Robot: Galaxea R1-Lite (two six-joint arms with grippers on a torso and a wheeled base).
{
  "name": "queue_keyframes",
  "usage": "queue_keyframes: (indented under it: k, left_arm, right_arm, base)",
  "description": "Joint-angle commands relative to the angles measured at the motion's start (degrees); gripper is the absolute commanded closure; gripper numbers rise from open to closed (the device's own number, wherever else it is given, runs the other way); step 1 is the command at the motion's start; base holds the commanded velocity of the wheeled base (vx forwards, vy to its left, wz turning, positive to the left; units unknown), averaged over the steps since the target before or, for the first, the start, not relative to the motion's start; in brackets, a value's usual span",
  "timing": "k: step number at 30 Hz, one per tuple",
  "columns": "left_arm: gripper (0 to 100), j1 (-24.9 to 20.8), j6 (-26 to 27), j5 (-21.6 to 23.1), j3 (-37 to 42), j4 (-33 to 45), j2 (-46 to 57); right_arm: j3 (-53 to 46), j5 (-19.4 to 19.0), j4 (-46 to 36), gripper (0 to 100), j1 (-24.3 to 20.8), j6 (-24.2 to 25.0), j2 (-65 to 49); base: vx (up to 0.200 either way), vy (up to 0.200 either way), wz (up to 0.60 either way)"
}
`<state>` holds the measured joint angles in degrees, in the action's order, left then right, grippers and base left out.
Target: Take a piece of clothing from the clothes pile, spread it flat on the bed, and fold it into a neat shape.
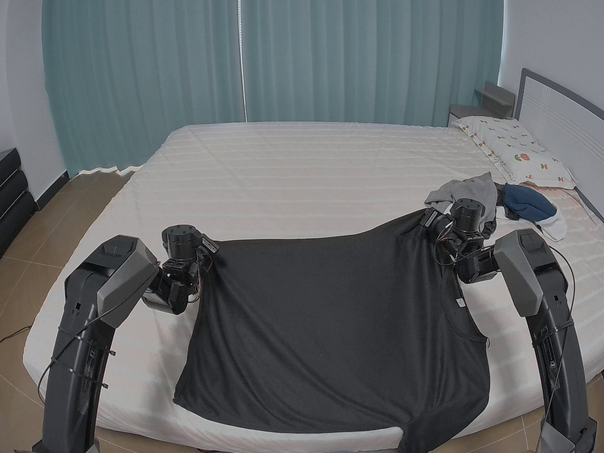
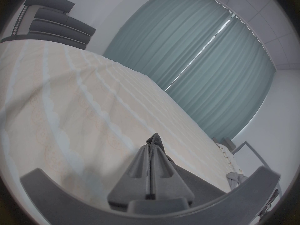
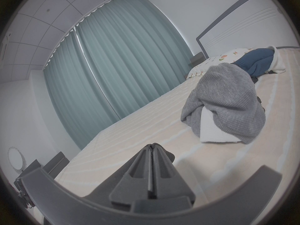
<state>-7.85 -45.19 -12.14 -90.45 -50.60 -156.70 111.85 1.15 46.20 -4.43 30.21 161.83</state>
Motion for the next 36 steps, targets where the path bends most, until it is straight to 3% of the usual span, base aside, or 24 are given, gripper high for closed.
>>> queue_keyframes:
  k: [1, 10, 11, 26, 27, 36]
  left_arm:
    - [100, -0.1, 1.5, 0.0, 0.1, -0.3, -1.2]
    - [100, -0.5, 1.6, 0.1, 0.5, -0.3, -1.2]
    - [0, -0.5, 1.7, 0.0, 0.5, -0.3, -1.2]
    - [0, -0.2, 1.4, -0.1, 2.1, -1.7, -0.5]
    - [0, -0.2, 1.4, -0.1, 2.5, -2.2, -0.5]
    - [0, -0.1, 1.5, 0.0, 9.9, -4.9, 3.9]
  right_arm:
    - [1.5, 0.2, -0.3, 100, -0.2, -0.5, 2.2]
    - [1.4, 0.5, -0.3, 100, -0.5, -1.3, 5.2]
    - [1.4, 0.5, -0.3, 100, -0.5, -1.4, 5.2]
    - [-4.2, 0.5, 0.3, 100, -0.7, -3.8, 4.2]
    - [-5.0, 0.5, 0.5, 0, -0.7, -4.9, 4.2]
    - [-7.0, 1.1, 2.6, 0, -0.2, -4.9, 1.3]
  base:
    - [0.000, 0.000, 0.00]
    - [0.000, 0.000, 0.00]
    - [0.000, 0.000, 0.00]
    - [0.000, 0.000, 0.00]
    - [0.000, 0.000, 0.00]
    - [0.000, 0.000, 0.00]
